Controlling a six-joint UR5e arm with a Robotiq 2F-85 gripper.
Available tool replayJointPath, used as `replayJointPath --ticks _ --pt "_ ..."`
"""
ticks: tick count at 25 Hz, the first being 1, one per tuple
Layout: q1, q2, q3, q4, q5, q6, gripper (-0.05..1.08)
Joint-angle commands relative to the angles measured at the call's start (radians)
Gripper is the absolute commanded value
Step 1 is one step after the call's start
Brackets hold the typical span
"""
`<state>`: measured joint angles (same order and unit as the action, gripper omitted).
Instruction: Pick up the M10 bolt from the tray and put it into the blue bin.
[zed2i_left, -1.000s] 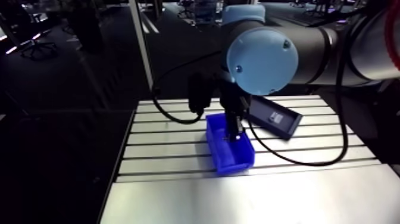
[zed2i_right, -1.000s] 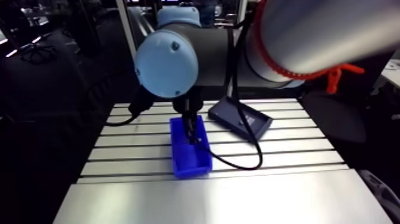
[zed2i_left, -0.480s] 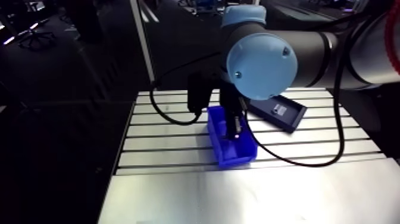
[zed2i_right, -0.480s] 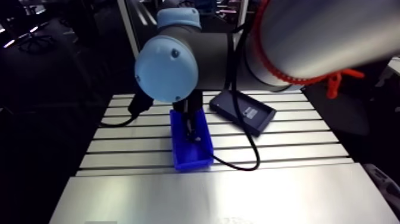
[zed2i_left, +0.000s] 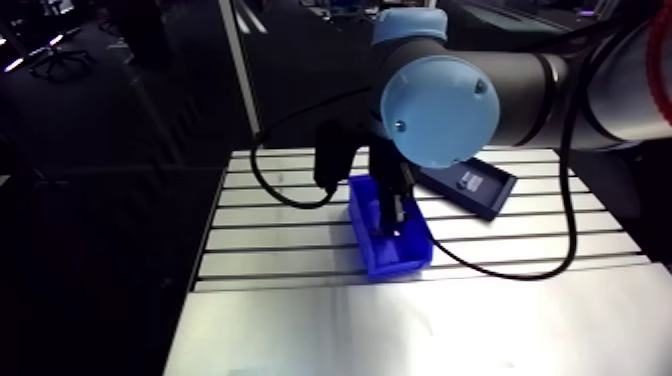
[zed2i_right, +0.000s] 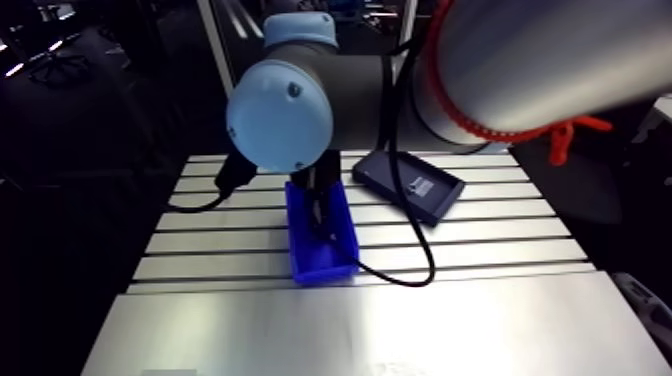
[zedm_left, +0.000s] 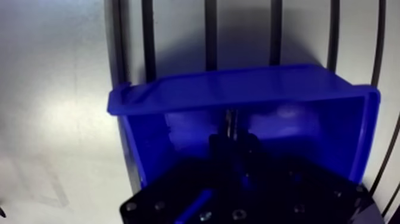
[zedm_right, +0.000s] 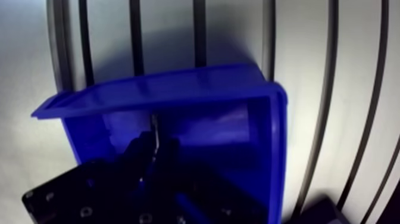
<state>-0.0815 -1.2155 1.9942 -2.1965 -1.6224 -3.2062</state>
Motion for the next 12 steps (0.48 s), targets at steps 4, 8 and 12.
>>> replayJointPath --ticks 4,8,12 --pt "0.006 -0.011 -0.004 0.002 0.006 0.020 0.01" --pt "0.023 -0.046 -0.015 0.007 0.002 0.022 0.01" --pt "0.025 -0.089 -0.030 0.042 -0.001 0.022 0.01"
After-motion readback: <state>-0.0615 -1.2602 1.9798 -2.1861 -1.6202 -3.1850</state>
